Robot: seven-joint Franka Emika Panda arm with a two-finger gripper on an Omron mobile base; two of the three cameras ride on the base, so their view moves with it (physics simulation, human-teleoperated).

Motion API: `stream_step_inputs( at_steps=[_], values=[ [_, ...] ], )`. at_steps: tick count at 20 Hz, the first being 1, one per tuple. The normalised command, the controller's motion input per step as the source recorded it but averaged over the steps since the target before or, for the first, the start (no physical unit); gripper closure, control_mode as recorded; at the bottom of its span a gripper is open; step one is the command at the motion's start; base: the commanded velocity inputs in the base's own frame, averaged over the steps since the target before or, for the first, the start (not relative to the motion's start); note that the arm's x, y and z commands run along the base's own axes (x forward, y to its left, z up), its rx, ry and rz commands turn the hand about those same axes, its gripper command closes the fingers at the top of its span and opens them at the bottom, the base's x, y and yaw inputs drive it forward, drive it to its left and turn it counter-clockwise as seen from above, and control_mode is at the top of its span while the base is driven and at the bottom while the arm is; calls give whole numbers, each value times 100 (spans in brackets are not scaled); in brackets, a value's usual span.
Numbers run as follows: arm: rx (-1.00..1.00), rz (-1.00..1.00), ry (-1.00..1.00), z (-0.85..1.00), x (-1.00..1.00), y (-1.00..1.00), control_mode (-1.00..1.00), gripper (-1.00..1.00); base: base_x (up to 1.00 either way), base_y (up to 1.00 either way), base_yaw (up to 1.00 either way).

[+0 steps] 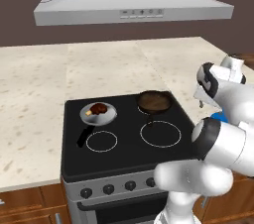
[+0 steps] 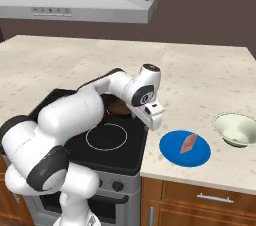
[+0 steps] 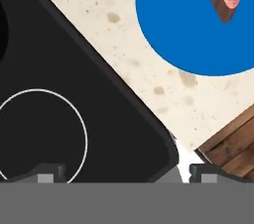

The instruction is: Place one of the steaks on the plate and the other in the bowl. Then place the bowl in the fridge.

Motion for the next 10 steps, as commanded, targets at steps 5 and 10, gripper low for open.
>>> stream_step_inputs(
  at_steps=[5,10],
  values=[
    [2,0,0,12,0,100,-100,-100,0,0,0],
    [3,0,0,7,0,100,-100,-100,0,0,0]
  ],
)
